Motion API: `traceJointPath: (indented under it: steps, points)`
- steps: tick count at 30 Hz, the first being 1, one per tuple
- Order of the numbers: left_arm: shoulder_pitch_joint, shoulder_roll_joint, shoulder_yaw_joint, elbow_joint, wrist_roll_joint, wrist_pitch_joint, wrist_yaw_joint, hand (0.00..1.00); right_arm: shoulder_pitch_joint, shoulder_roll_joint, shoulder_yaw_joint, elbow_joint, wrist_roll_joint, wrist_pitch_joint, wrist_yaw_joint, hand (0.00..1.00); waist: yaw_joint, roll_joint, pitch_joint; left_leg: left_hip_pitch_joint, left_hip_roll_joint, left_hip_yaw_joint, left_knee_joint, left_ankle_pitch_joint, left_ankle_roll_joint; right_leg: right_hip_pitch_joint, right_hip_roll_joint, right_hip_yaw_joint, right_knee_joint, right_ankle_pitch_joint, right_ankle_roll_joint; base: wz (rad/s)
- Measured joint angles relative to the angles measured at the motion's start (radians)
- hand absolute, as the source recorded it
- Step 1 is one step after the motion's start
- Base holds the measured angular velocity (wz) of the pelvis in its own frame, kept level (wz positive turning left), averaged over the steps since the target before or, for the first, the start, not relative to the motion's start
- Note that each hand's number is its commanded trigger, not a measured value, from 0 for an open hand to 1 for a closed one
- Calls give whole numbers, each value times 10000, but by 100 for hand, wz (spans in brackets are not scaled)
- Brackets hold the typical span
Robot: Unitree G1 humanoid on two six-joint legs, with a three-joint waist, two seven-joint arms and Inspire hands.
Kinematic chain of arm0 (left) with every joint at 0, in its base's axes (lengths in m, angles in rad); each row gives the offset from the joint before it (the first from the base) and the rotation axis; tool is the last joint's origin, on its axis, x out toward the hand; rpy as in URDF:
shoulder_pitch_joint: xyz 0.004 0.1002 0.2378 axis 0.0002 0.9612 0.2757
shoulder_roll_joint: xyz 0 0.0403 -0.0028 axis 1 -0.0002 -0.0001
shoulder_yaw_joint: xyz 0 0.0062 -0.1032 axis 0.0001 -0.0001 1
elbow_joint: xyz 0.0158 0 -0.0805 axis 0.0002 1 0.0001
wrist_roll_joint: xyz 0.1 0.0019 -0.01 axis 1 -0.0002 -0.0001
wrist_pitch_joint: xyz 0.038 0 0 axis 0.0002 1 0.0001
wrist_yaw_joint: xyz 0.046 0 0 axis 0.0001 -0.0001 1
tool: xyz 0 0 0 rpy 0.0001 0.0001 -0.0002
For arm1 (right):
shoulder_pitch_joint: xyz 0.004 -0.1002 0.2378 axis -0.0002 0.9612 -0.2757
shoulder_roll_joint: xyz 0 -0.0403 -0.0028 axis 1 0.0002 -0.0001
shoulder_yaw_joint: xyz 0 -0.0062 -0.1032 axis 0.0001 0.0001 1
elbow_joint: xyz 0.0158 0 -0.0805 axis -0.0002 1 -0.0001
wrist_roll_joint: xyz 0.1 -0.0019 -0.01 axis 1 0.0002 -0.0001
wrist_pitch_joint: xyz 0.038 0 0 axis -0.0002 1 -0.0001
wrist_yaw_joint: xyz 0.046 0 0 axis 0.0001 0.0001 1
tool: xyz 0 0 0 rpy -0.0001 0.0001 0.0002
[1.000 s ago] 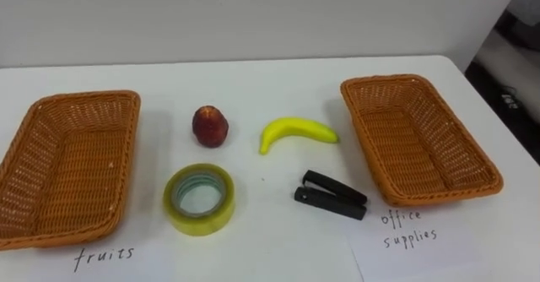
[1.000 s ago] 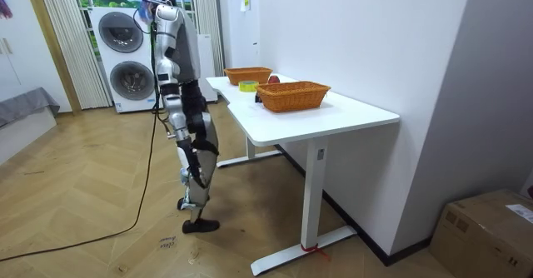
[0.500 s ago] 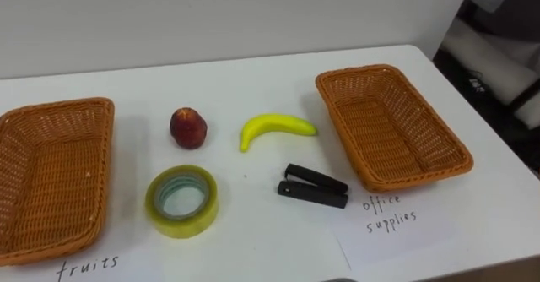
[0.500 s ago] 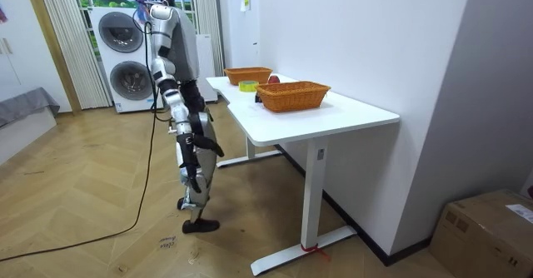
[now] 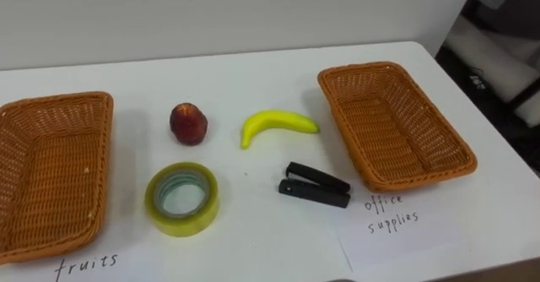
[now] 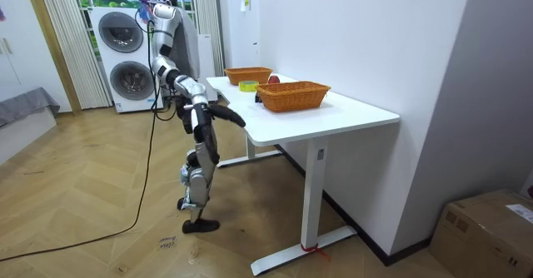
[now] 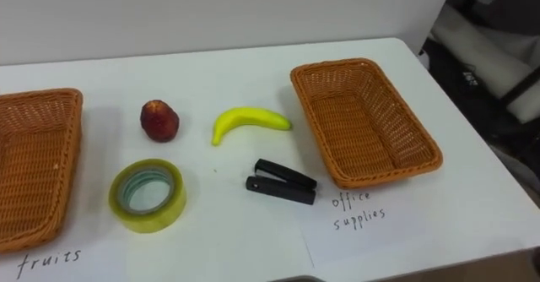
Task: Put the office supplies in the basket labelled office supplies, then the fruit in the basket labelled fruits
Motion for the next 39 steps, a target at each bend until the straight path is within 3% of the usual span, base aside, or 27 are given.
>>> traceJointPath:
  steps: [10, 18, 23, 26, 28, 35, 39]
  points:
    - [59, -26, -167, 14, 118, 8, -224, 0, 8, -112, 35, -3218, -4056, -308, -988, 0, 111, -29, 9, 17, -30, -4, -25, 3, 2, 37, -17, 2, -6, -6, 20, 0]
    - [17, 61, -375, 482, 103, -67, -244, 0, -167, -238, 34, -4363, -5452, -404, -1464, 0, 329, -202, 34, 25, -39, -12, -28, 2, 3, 73, -19, -3, -86, -11, 42, 0]
    - [-158, 70, -458, 797, 110, -100, -464, 0, -699, -609, 166, -4880, -6330, -700, -1456, 0, 448, -199, 162, -3, -48, -12, -26, 2, 3, 10, -27, 24, -51, -13, 47, -1]
    - [-181, 71, -587, 737, 120, -260, -684, 0, -795, -669, 463, -5261, -7081, -864, -1264, 0, 552, -221, 149, -97, -44, -19, -16, 3, 3, 20, -23, -6, -124, -5, 55, 5]
    - [-190, 54, -667, 648, 119, -275, -843, 0, -842, -684, 542, -5805, -7292, -867, -940, 0, 566, -178, 35, -174, -57, -142, -12, 3, 4, -9, -28, -95, -183, 29, 82, 12]
    - [-195, 76, -691, 681, 125, -269, -1342, 0, -1362, -976, 1196, -6033, -8133, -850, 316, 0, 694, -195, 21, -147, -52, -311, -50, 7, 10, 74, -10, -158, -171, 57, 84, 3]
    - [-351, 128, -886, 693, 125, -181, -1510, 0, -1678, -988, 1710, -6035, -8246, -584, 1131, 0, 730, -221, 36, -103, -54, -333, -97, 7, 10, 191, -34, -307, -184, 59, 85, 9]
